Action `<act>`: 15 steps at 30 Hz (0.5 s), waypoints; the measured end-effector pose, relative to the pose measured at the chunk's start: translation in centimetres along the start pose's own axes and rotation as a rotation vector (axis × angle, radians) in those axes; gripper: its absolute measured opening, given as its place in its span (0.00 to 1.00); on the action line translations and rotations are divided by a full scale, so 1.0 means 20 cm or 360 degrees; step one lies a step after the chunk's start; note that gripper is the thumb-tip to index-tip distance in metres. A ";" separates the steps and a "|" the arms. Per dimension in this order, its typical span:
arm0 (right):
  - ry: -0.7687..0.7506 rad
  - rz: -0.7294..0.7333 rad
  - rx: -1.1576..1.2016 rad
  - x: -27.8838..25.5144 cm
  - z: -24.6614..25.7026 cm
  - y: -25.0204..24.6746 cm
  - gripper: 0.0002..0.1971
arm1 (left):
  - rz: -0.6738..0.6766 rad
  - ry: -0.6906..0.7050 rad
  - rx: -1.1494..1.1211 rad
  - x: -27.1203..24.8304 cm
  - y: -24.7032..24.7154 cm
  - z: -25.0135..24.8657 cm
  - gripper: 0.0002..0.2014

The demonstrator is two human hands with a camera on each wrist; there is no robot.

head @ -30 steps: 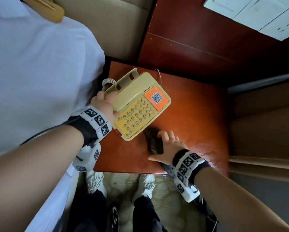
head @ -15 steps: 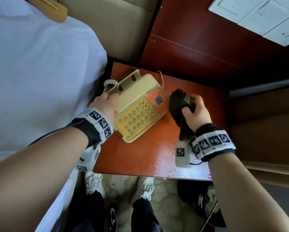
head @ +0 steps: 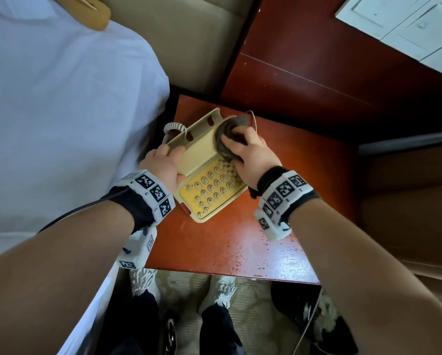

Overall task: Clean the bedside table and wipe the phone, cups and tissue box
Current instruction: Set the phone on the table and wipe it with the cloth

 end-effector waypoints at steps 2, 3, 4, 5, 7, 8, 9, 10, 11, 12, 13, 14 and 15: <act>-0.0047 0.0133 -0.0034 0.00 -0.03 -0.03 0.27 | 0.0011 -0.0003 0.0016 0.00 0.00 0.00 0.31; -0.0005 0.0086 -0.0019 0.01 -0.06 -0.07 0.27 | 0.0016 -0.0003 0.0021 0.00 0.00 0.00 0.31; 0.0080 -0.0041 0.0037 0.03 -0.11 -0.13 0.26 | 0.0022 -0.0004 0.0023 0.00 -0.01 0.00 0.31; 0.0191 -0.0181 0.0119 0.05 -0.15 -0.18 0.26 | 0.0031 -0.0006 0.0024 0.00 -0.01 0.00 0.31; 0.0353 -0.0210 0.0205 0.10 -0.16 -0.20 0.28 | 0.0037 -0.0007 0.0015 0.01 0.00 0.00 0.31; 0.0389 -0.0093 0.0172 0.11 -0.12 -0.16 0.31 | 0.0034 -0.0008 0.0010 0.01 -0.01 0.00 0.31; 0.0381 0.0019 0.0136 0.12 -0.08 -0.11 0.32 | 0.0032 -0.0012 0.0001 0.01 -0.01 0.00 0.31; 0.0359 0.0088 0.0112 0.11 -0.04 -0.06 0.33 | 0.0030 -0.0017 -0.0009 0.01 0.00 0.01 0.31; 0.0327 0.0114 0.0091 0.09 -0.01 -0.02 0.34 | 0.0025 -0.0021 -0.0017 0.01 0.00 0.01 0.31; 0.0269 0.0116 0.0053 0.06 0.01 0.00 0.35 | 0.0015 -0.0019 -0.0019 0.01 0.00 0.01 0.31; 0.0183 0.0126 -0.0033 0.03 0.03 0.02 0.35 | 0.0008 -0.0015 -0.0019 0.00 0.00 0.01 0.31; 0.0071 0.0167 -0.0151 0.00 0.04 0.03 0.36 | 0.0007 -0.0015 -0.0023 0.00 0.00 0.00 0.31; -0.0045 0.0232 -0.0249 -0.03 0.05 0.04 0.35 | 0.0009 -0.0018 -0.0030 0.00 0.00 0.01 0.31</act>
Point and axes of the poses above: each hand's wrist, its own x-axis towards the middle knuckle, its own y-axis out of the palm, z = x × y, the point moved 7 cm from there along x, towards the middle knuckle, and after that the axes turned 2 degrees about -x, right-handed, at the moved point
